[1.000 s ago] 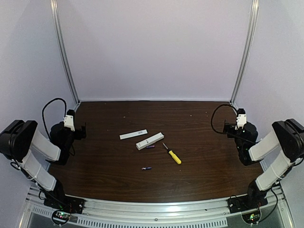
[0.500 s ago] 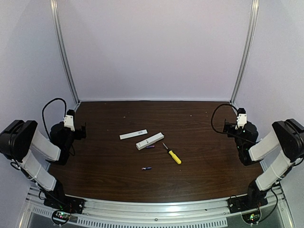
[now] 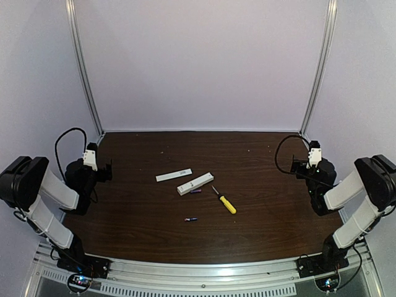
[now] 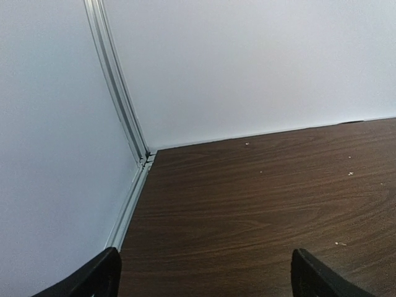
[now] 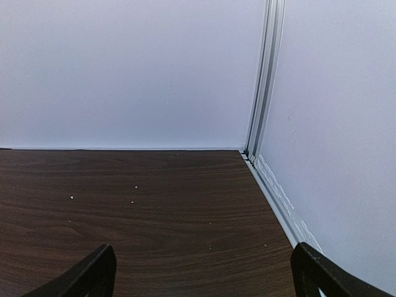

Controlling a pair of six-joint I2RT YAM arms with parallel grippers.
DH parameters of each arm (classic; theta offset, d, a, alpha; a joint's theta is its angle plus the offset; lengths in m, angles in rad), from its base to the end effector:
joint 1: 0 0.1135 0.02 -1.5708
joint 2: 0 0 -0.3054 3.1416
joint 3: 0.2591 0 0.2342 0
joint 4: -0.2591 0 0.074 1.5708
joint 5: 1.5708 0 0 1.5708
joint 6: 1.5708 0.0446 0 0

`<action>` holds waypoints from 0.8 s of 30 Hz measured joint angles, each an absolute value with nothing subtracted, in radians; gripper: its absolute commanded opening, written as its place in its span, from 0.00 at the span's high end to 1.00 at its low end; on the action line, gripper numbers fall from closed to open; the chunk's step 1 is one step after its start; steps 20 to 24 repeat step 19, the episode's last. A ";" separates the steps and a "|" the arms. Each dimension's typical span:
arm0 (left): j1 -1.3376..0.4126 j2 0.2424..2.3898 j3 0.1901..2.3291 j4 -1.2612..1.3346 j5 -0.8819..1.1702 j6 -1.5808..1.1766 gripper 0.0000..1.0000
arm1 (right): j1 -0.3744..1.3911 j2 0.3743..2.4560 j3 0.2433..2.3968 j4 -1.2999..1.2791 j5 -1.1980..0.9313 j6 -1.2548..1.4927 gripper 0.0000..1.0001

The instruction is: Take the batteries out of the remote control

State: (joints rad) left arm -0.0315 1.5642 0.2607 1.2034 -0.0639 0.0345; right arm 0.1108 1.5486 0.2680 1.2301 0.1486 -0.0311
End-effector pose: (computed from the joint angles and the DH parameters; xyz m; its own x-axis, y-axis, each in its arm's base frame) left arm 0.2535 -0.0051 0.2046 -0.1009 0.0376 -0.9942 -0.0286 0.9988 0.0407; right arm 0.2526 0.0215 0.2131 -0.0513 -0.0366 -0.9980 0.0360 0.9986 -0.0385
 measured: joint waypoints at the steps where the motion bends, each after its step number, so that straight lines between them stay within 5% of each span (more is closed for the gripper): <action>1: -0.031 1.564 0.261 1.203 -0.064 0.035 0.03 | 0.111 1.549 0.268 1.230 0.149 -0.031 0.00; 24: -0.031 1.564 0.261 1.203 -0.064 0.035 0.03 | 0.111 1.549 0.268 1.227 0.142 -0.031 0.00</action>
